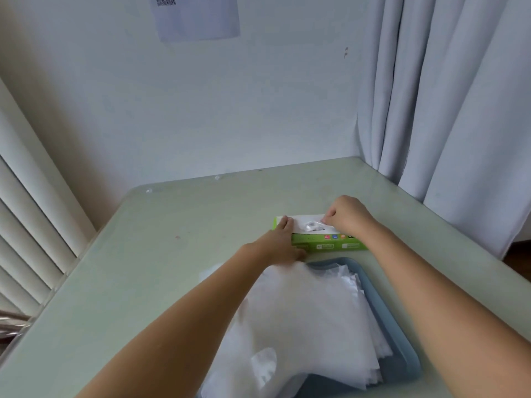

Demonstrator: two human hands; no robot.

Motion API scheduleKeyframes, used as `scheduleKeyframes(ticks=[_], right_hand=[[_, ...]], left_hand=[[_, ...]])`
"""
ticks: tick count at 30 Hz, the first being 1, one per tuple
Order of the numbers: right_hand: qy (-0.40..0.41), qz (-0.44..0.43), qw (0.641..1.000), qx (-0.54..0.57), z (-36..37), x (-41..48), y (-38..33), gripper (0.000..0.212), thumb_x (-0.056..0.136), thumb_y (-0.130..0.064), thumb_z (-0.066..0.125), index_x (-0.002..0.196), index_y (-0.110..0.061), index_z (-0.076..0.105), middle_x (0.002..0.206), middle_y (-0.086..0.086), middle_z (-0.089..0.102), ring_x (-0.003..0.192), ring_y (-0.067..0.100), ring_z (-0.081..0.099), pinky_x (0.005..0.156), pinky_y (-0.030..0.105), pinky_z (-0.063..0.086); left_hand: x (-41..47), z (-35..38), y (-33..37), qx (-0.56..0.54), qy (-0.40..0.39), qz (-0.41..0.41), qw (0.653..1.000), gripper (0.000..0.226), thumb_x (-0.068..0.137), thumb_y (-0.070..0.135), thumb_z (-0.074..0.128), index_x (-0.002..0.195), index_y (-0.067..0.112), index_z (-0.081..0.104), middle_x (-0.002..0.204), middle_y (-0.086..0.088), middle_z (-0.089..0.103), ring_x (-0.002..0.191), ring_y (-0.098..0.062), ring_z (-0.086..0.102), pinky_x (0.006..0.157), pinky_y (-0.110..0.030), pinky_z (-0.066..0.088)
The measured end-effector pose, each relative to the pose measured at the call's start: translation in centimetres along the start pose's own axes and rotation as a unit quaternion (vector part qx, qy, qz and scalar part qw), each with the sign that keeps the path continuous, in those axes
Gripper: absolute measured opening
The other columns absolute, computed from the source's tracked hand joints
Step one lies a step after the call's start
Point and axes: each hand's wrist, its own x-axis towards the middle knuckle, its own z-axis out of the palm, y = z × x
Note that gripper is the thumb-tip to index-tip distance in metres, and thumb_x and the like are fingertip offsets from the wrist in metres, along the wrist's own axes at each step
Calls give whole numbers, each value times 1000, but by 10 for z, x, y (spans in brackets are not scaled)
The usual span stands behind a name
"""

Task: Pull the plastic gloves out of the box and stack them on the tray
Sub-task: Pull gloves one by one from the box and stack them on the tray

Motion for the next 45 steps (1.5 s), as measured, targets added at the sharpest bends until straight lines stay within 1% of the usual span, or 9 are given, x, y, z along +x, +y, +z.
scheduleKeyframes(ticks=[8, 9, 11, 16, 22, 29, 37, 42, 45], right_hand=[[-12, -2, 999, 52, 3, -11, -2, 32, 79, -40, 76, 67, -11, 66, 56, 5, 51, 55, 17, 44, 52, 28, 30], [-8, 14, 997, 72, 5, -10, -2, 57, 80, -42, 74, 67, 9, 52, 49, 4, 42, 50, 18, 38, 50, 29, 27], [5, 16, 996, 83, 4, -10, -3, 44, 83, -40, 72, 53, -15, 51, 52, 8, 49, 52, 19, 40, 52, 30, 28], [43, -2, 991, 124, 4, -10, -3, 20, 82, -23, 75, 95, -7, 74, 97, 10, 72, 80, 19, 59, 71, 22, 40], [83, -119, 971, 189, -2, -23, -16, 12, 86, -21, 69, 85, -9, 72, 70, -7, 62, 64, 3, 52, 52, 5, 36], [64, -190, 952, 230, -24, -43, -18, 7, 86, -20, 70, 81, -16, 71, 78, -9, 68, 70, -2, 56, 63, 4, 38], [78, -281, 867, 403, -80, -74, -38, 7, 91, -14, 62, 85, -17, 65, 74, -16, 65, 75, -6, 58, 76, 7, 42], [64, -288, 887, 355, -96, -85, -53, 14, 98, -18, 52, 87, -11, 58, 77, -8, 63, 68, 1, 57, 66, 10, 41], [12, -255, 894, 368, -94, -90, -55, 16, 99, -13, 49, 87, -6, 56, 83, 6, 65, 73, 12, 67, 67, 17, 52]], left_hand=[[1, -3, -6, 8, 2, 15, 1000, 60, 103, 42, 30, 154, 18, 8, 161, -2, -3, 147, -21, 14, 113, -31, 17], [1, -2, -6, 9, 5, 14, 1000, 61, 102, 42, 30, 154, 18, 9, 161, -2, -2, 147, -21, 14, 113, -31, 18], [0, -3, -6, 13, 9, 14, 1000, 61, 102, 43, 31, 154, 18, 10, 161, 0, -1, 146, -21, 15, 112, -31, 19], [0, -5, -7, 28, 14, 14, 999, 63, 101, 45, 32, 153, 17, 11, 161, 1, 2, 145, -21, 19, 111, -32, 22], [-3, -6, -7, 27, 27, 13, 999, 65, 100, 48, 33, 153, 18, 11, 161, 2, 4, 145, -19, 19, 111, -32, 23], [-4, -4, -8, 29, 29, 15, 999, 64, 100, 48, 32, 154, 19, 10, 161, 4, 4, 145, -18, 20, 110, -33, 26], [-2, -5, -9, 17, 19, 12, 1000, 64, 100, 48, 34, 153, 18, 13, 161, 5, 6, 144, -19, 23, 109, -32, 25], [-11, -17, -8, -195, 24, 16, 980, 28, 102, 36, 35, 107, 14, 52, 114, -1, 47, 105, -18, 45, 75, -16, 35], [-29, -31, -8, -396, 28, 42, 917, 75, 94, 66, 20, 123, 12, 63, 130, 1, 58, 123, -14, 49, 107, -24, 29]])
